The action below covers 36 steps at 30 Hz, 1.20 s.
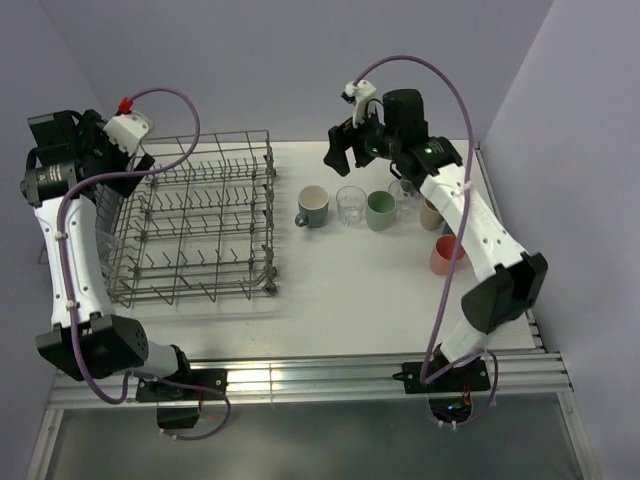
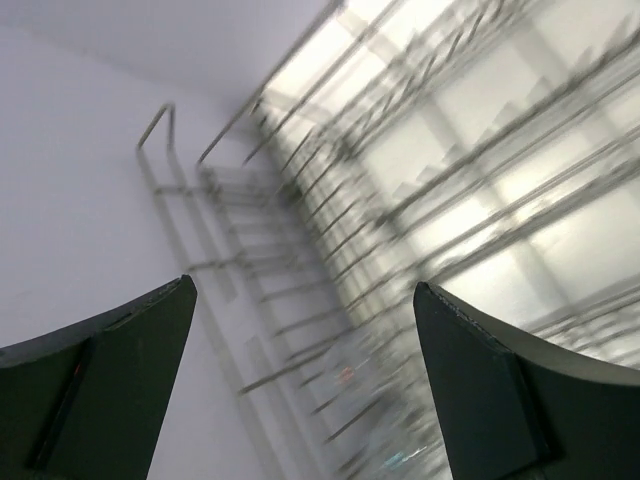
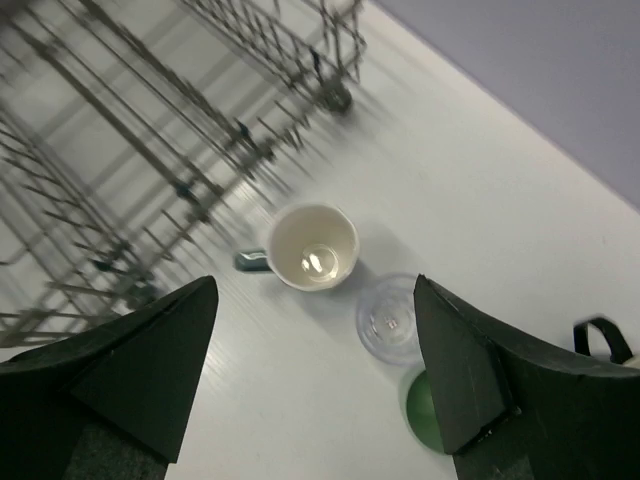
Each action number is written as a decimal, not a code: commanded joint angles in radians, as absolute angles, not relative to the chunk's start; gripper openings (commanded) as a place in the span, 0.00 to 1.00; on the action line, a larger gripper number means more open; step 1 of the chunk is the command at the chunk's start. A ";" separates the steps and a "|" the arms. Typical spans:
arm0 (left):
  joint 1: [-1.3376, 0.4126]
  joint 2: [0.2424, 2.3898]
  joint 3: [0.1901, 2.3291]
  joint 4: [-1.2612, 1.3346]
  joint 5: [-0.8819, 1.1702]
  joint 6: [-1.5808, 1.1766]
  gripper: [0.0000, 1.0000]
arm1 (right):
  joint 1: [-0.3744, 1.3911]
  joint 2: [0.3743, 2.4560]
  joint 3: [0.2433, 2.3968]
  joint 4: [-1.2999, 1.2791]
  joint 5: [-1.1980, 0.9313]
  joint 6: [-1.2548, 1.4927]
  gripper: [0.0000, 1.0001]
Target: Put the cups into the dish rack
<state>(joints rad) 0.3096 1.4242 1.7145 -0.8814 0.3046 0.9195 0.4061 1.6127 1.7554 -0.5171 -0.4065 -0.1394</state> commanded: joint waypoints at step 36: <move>0.276 1.055 1.325 -0.690 0.933 0.433 0.99 | 0.328 2.204 2.034 -0.882 -0.156 -0.520 0.54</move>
